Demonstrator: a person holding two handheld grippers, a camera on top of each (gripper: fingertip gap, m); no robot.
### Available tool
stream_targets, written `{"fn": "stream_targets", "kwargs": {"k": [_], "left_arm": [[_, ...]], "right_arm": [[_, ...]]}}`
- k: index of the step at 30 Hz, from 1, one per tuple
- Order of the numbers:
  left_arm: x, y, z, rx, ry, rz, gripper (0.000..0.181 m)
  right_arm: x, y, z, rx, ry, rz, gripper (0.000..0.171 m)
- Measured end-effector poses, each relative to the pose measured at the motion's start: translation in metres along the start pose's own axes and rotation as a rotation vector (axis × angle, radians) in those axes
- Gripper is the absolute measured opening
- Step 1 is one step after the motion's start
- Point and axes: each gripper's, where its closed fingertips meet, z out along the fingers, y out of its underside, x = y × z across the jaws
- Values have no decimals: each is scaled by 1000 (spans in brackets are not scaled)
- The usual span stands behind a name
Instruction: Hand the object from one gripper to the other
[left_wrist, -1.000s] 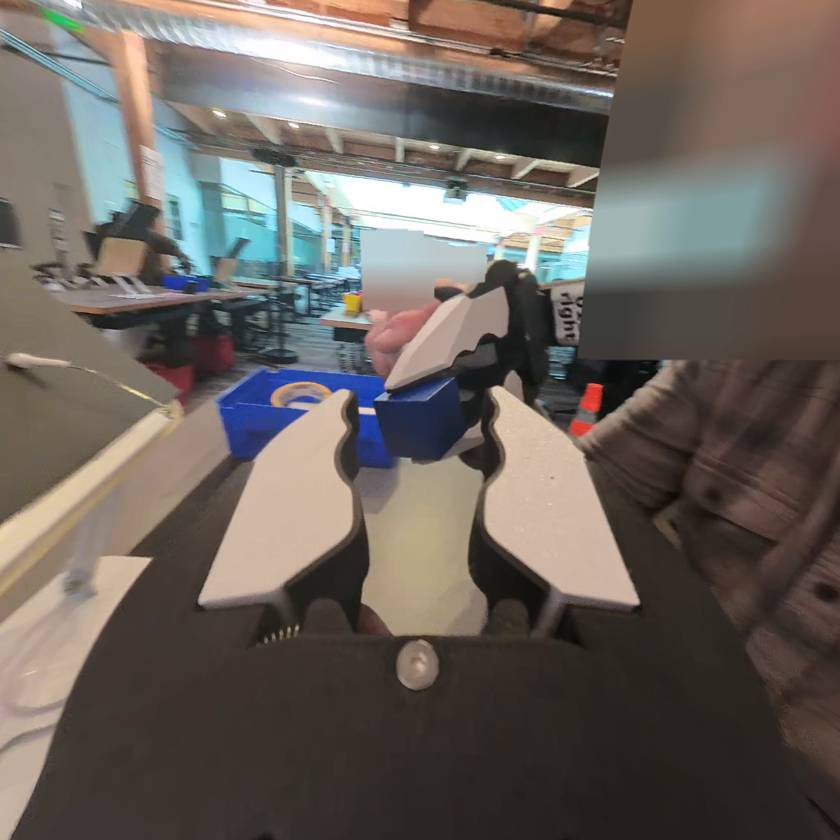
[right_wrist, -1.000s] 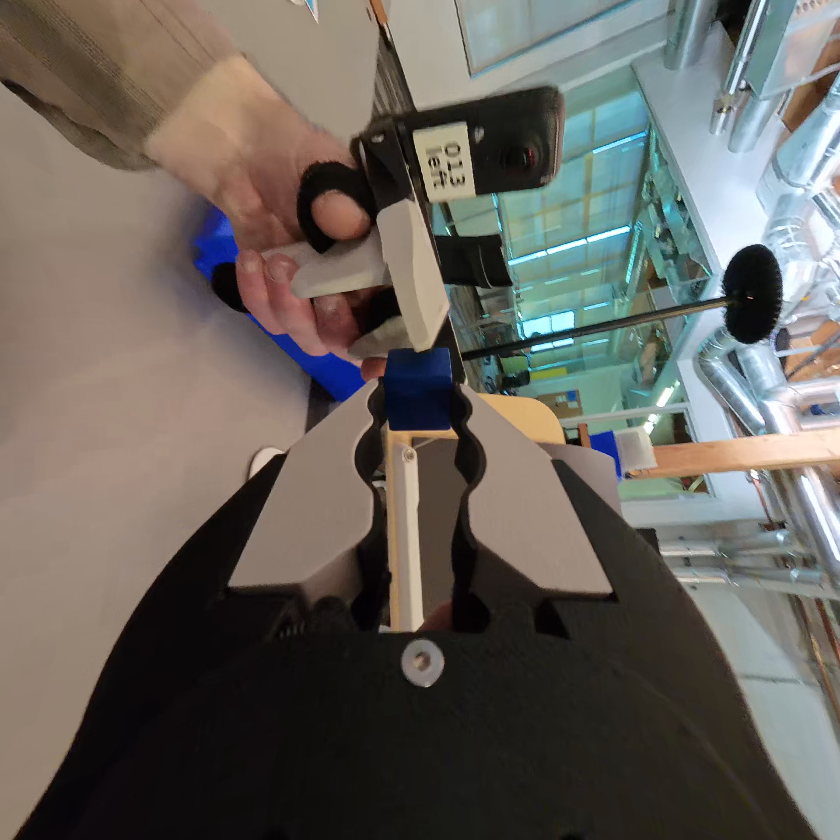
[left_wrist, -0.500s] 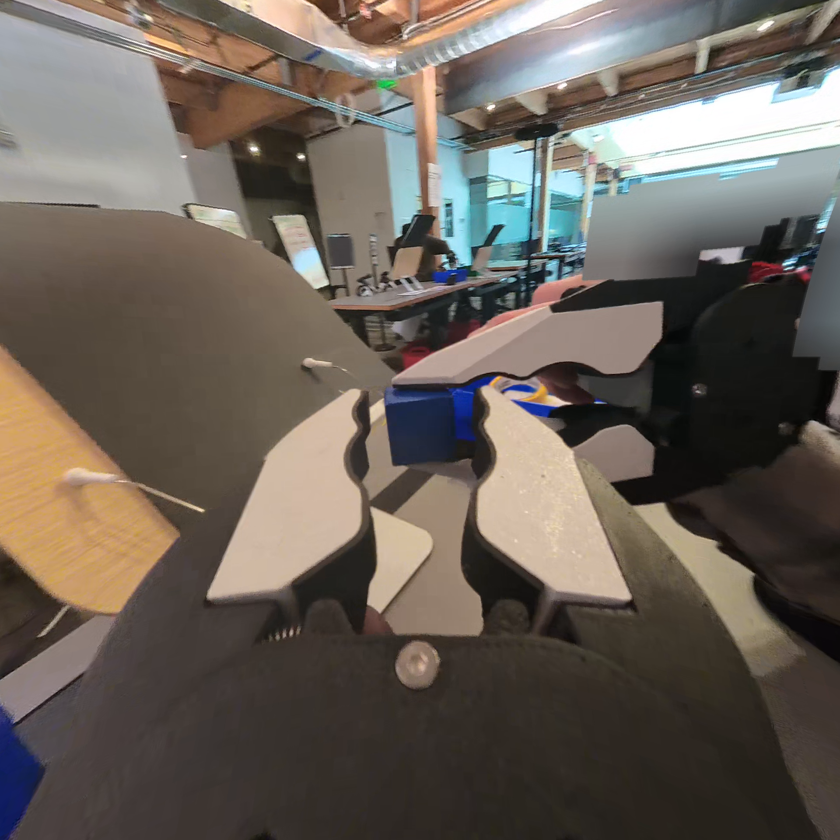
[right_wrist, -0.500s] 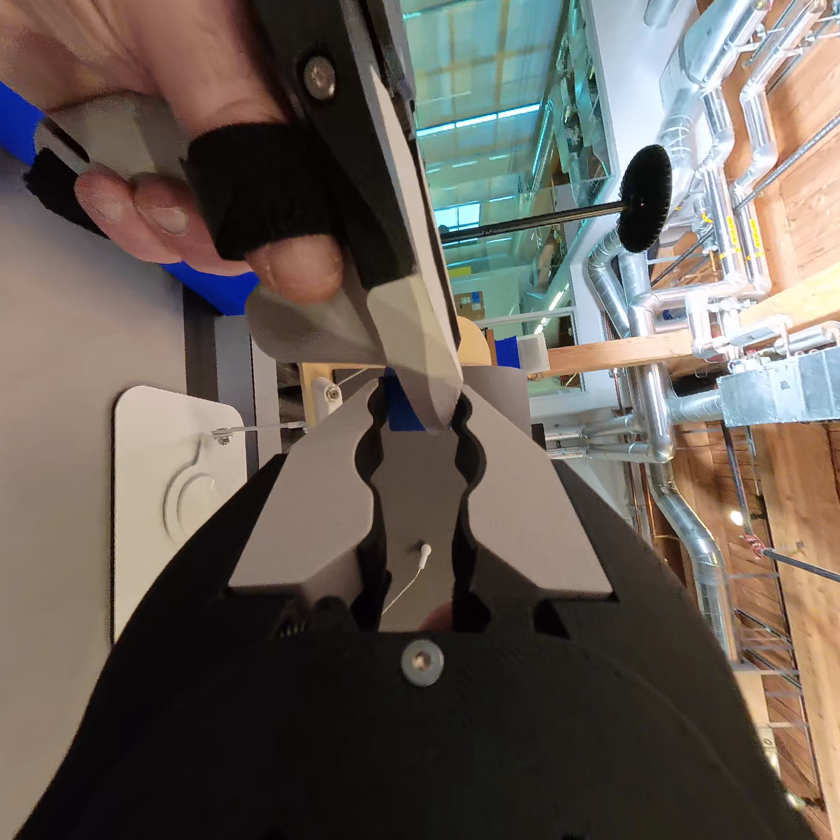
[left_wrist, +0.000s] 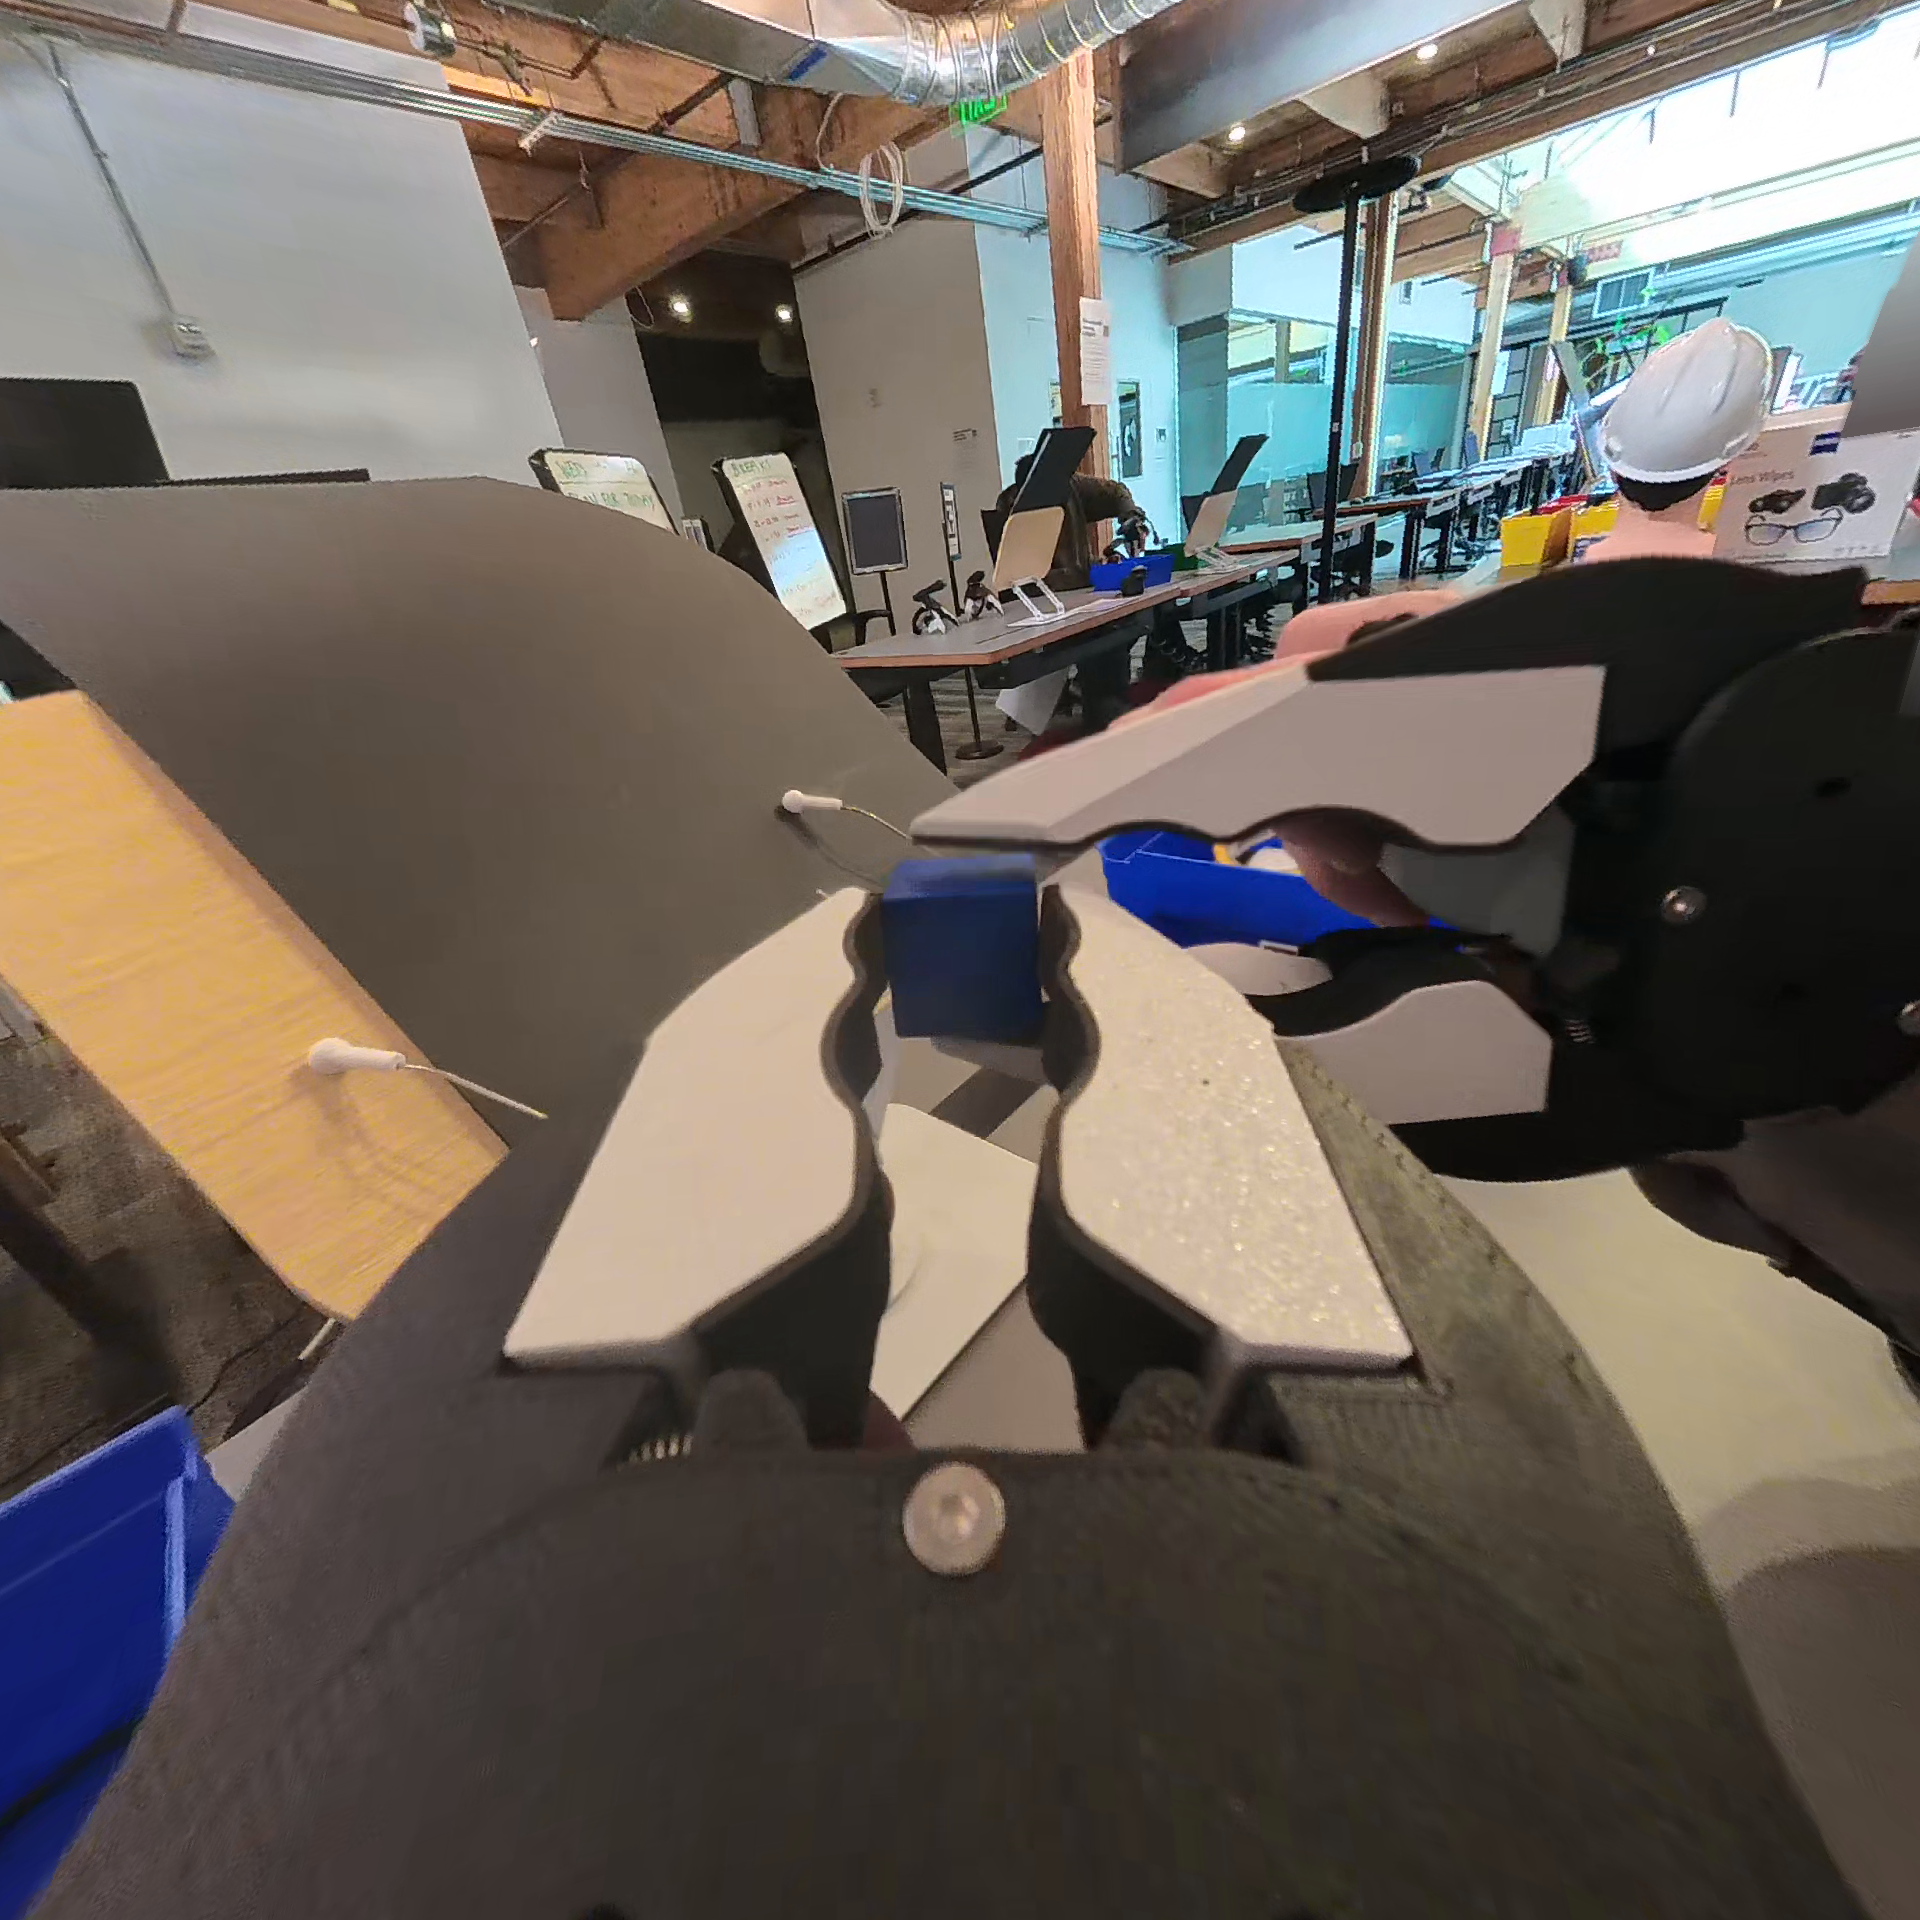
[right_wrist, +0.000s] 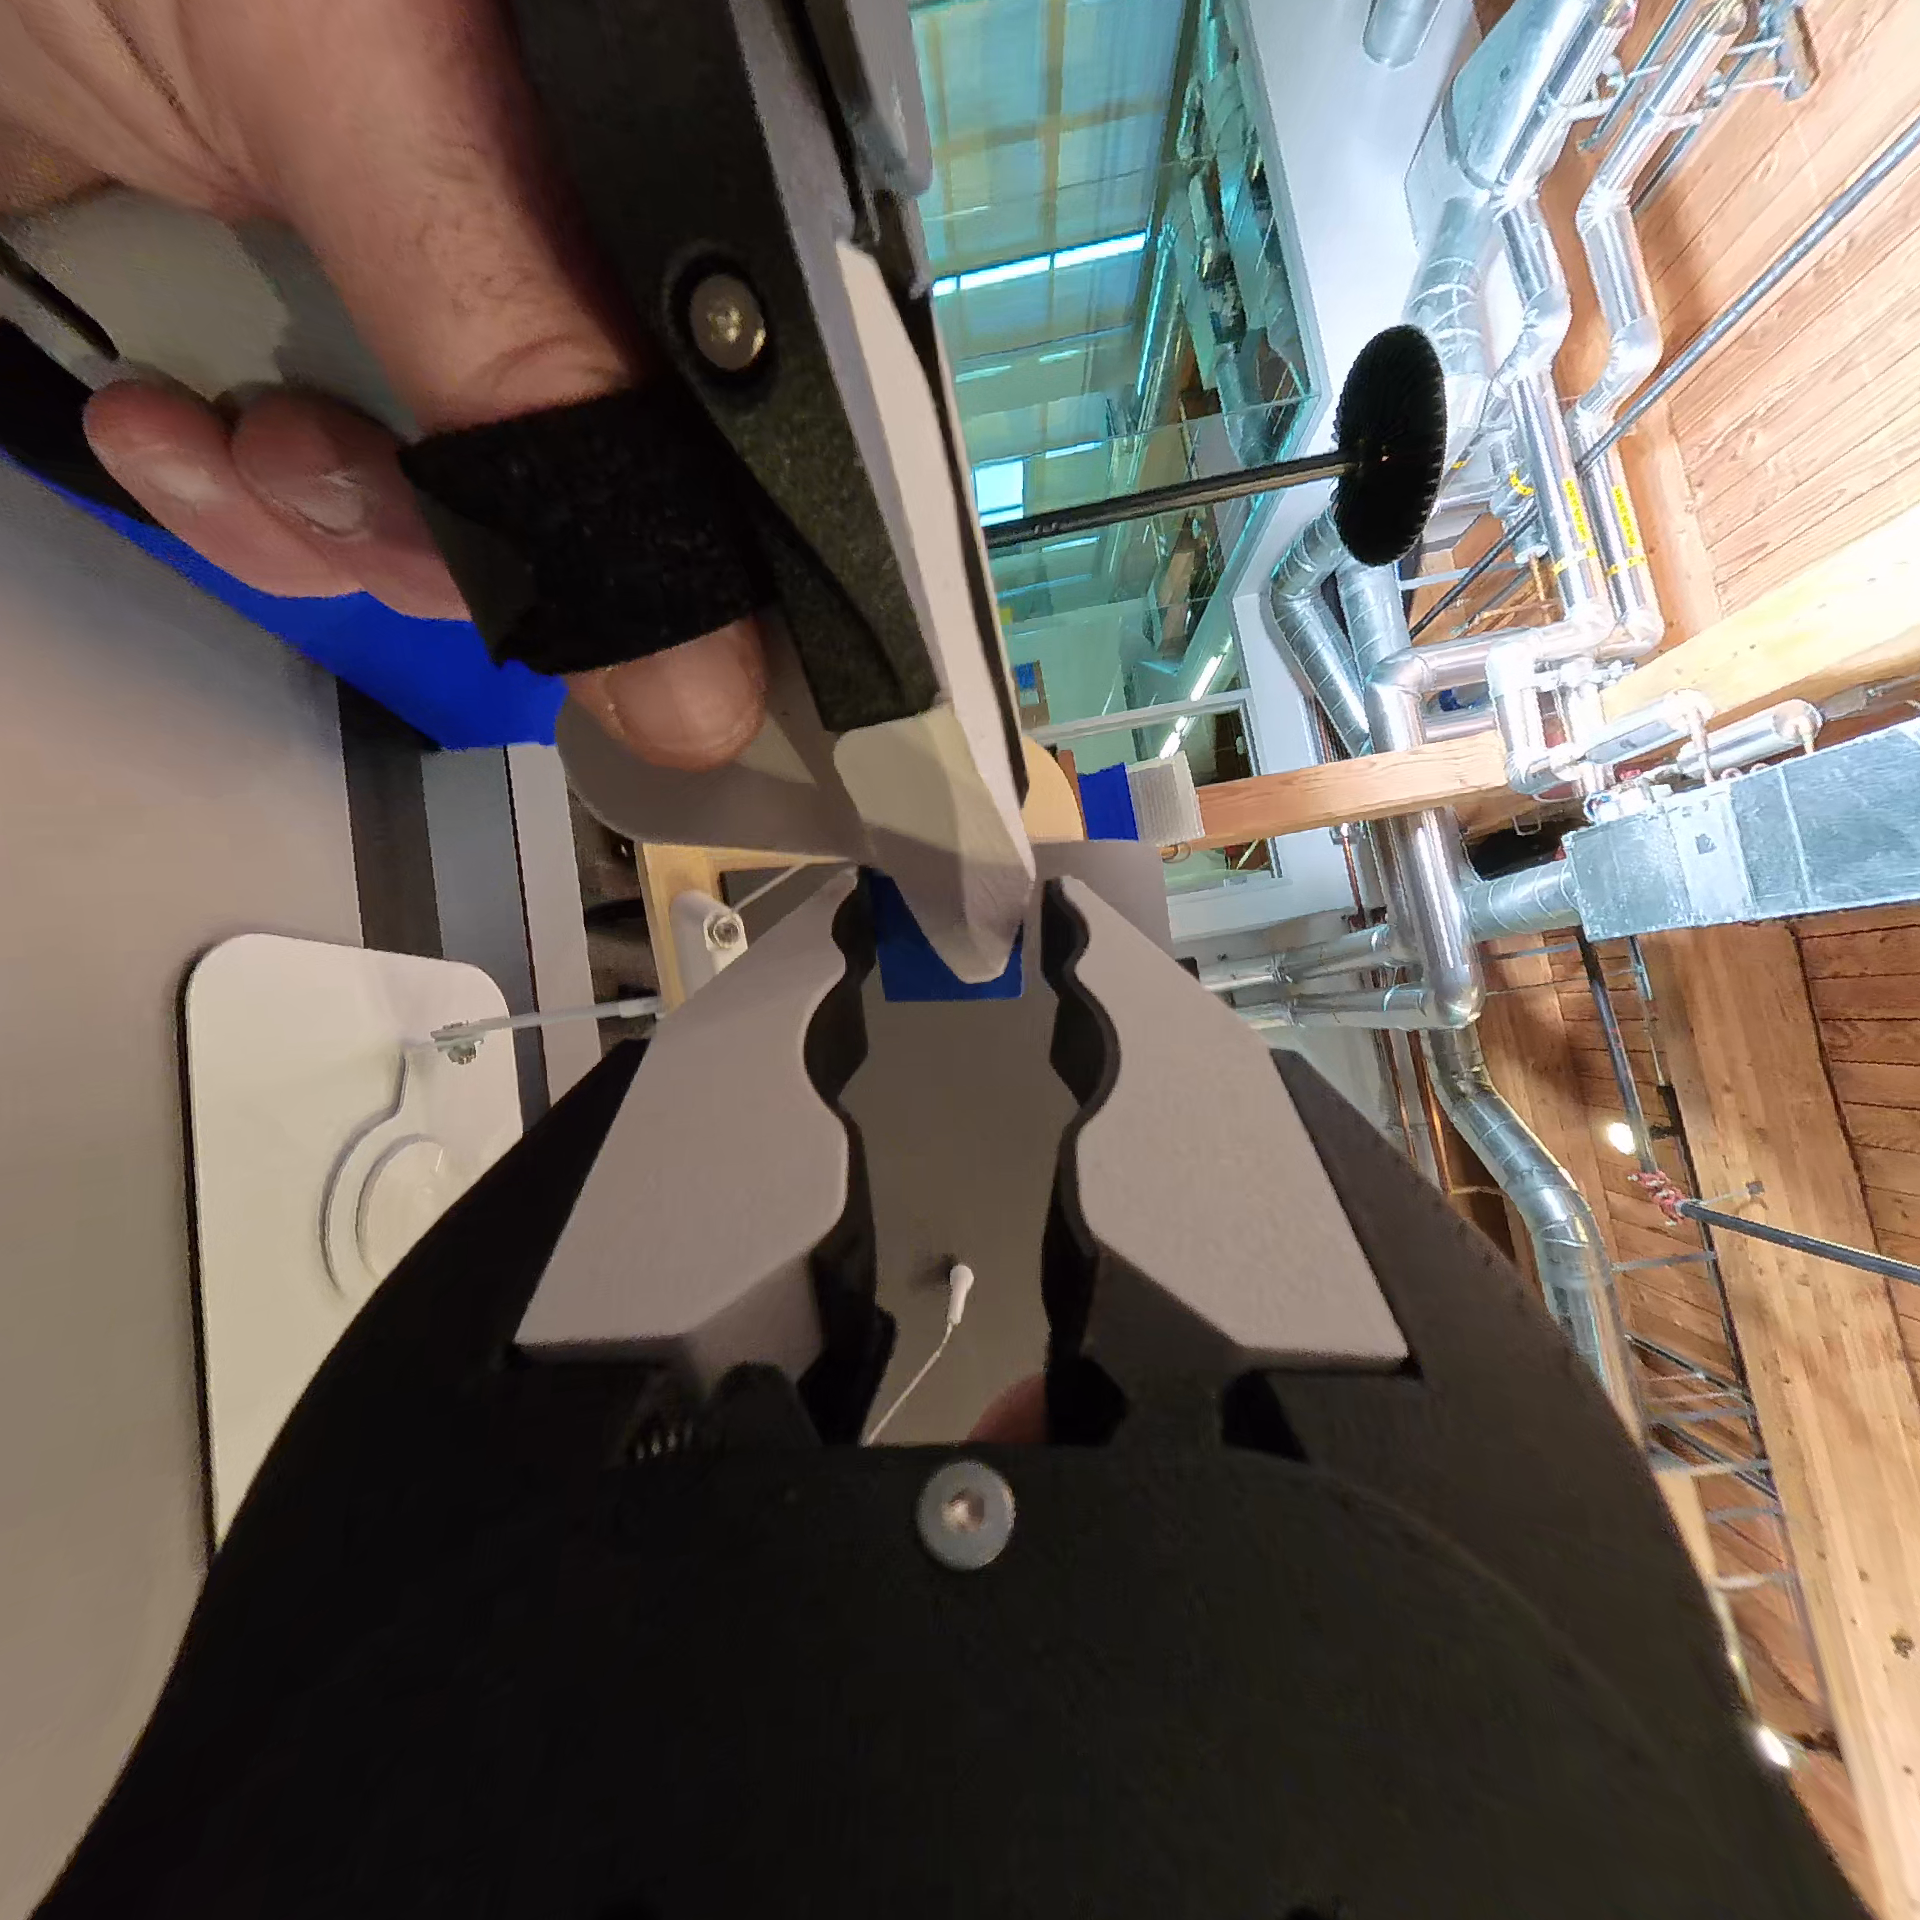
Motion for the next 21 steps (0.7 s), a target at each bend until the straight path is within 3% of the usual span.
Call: {"fn": "stream_targets", "kwargs": {"k": [4,10,16,21], "left_arm": [[7,-2,-3,10,112,-63,27],[36,-3,-17,-22,454,-249,27],[35,-14,-25,60,572,-427,27],[38,-14,-27,60,623,-465,27]], "right_arm": [[2,-11,-11,121,-74,129,35],[3,-25,-44,333,-210,194,41],[4,-23,-50,328,-216,146,37],[0,-26,-45,316,-208,114,32]]}}
